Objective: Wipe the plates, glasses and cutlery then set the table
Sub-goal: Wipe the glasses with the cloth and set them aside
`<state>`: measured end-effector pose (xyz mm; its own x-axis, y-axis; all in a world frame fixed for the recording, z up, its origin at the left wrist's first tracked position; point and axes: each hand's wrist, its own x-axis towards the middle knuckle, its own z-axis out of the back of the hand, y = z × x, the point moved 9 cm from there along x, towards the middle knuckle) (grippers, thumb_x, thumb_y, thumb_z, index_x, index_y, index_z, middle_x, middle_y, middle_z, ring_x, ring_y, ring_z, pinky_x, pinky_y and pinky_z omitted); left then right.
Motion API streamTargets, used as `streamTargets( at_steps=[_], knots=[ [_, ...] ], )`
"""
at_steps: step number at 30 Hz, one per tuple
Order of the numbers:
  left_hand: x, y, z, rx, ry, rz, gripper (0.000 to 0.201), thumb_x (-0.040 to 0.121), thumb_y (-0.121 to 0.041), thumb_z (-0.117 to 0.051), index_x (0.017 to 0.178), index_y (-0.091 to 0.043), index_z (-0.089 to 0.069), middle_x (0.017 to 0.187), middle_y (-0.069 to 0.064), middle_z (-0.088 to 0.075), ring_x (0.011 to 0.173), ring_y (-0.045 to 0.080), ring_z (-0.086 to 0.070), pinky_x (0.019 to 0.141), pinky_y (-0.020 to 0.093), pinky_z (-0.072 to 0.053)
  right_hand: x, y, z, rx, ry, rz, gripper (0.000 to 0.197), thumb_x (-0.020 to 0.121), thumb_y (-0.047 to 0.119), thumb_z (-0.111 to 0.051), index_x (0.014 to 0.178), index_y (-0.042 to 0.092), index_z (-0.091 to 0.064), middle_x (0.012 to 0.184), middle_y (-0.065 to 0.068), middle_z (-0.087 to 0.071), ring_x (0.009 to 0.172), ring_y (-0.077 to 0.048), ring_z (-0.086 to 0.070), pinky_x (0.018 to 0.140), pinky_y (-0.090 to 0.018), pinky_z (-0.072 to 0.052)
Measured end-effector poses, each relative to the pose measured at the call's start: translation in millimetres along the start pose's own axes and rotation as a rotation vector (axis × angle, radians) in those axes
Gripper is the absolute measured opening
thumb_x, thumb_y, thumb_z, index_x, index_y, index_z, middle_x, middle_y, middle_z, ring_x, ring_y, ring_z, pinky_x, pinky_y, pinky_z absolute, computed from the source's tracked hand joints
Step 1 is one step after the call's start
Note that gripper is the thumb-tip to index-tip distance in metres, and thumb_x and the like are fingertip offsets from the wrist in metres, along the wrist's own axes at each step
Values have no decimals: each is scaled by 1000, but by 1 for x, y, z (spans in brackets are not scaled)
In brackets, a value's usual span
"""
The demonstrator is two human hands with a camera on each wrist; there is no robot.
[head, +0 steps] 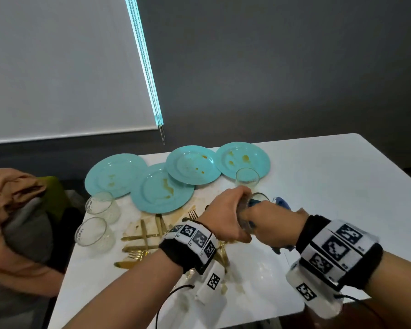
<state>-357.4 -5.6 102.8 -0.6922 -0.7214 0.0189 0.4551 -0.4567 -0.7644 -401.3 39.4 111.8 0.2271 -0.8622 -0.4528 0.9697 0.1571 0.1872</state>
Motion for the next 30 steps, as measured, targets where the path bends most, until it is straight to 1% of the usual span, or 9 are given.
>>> streamTargets(
  at_steps=[4,8,14,15,16,17,18,22,30],
  knots=[
    [-15,-28,-3,201,-47,-178,70,49,-15,-82,112,-9,-53,93,-2,-50,84,17,-46,71,27,-40,-6,-11,-23,353,54,-88,27,94,10,-38,115,16,-55,72,-8,-63,49,-21,-61,42,-24,-51],
    [-33,-29,-3,274,-139,-264,71,44,-17,-83,109,-5,-58,93,8,-62,85,27,-58,78,36,-50,-10,5,-26,1108,-6,-21,27,86,-12,-50,102,7,-61,87,-6,-65,73,-10,-62,64,-20,-50],
    [-44,-1,-23,200,224,-42,79,47,-18,-86,115,-19,-47,101,-1,-57,86,16,-54,70,28,-48,-8,24,-56,729,115,132,57,64,-2,-67,119,12,-60,68,10,-66,65,13,-61,59,-1,-38],
    [-47,3,-23,168,232,-20,79,46,-17,-86,114,-20,-47,100,-1,-59,84,16,-56,67,28,-49,-8,26,-44,671,-66,131,104,51,-2,-65,125,-34,1,63,17,-68,65,22,-57,63,2,-39],
    [-49,4,-23,147,228,-4,78,45,-16,-87,113,-19,-48,99,-1,-60,83,16,-57,66,27,-50,-6,26,-58,746,-53,287,51,57,4,-56,39,52,-58,77,27,-70,78,25,-56,74,1,-40],
    [-50,5,-20,151,216,0,77,46,-16,-87,113,-18,-48,99,0,-60,84,17,-58,67,28,-50,-4,6,-64,921,-97,308,71,66,-3,-42,121,38,-58,99,31,-67,94,22,-55,82,-5,-43],
    [-51,5,-18,177,205,-7,76,46,-16,-87,113,-16,-49,100,1,-60,85,18,-57,68,28,-50,-6,12,-45,875,-346,473,64,71,-5,-35,115,33,-62,104,33,-64,95,22,-54,76,-11,-48],
    [-55,0,-12,333,121,-78,71,49,-24,-85,110,-15,-50,98,3,-56,88,19,-51,75,34,-49,11,34,-56,608,-146,246,38,72,28,-75,103,13,-59,77,-2,-60,46,0,-55,43,-9,-40],
    [-58,14,-1,235,76,-11,73,47,-20,-86,110,-16,-51,94,1,-58,82,20,-56,70,33,-51,5,53,-44,216,-30,324,7,87,9,-59,85,16,-60,73,8,-51,80,-15,-52,67,-24,-40]
  ],
)
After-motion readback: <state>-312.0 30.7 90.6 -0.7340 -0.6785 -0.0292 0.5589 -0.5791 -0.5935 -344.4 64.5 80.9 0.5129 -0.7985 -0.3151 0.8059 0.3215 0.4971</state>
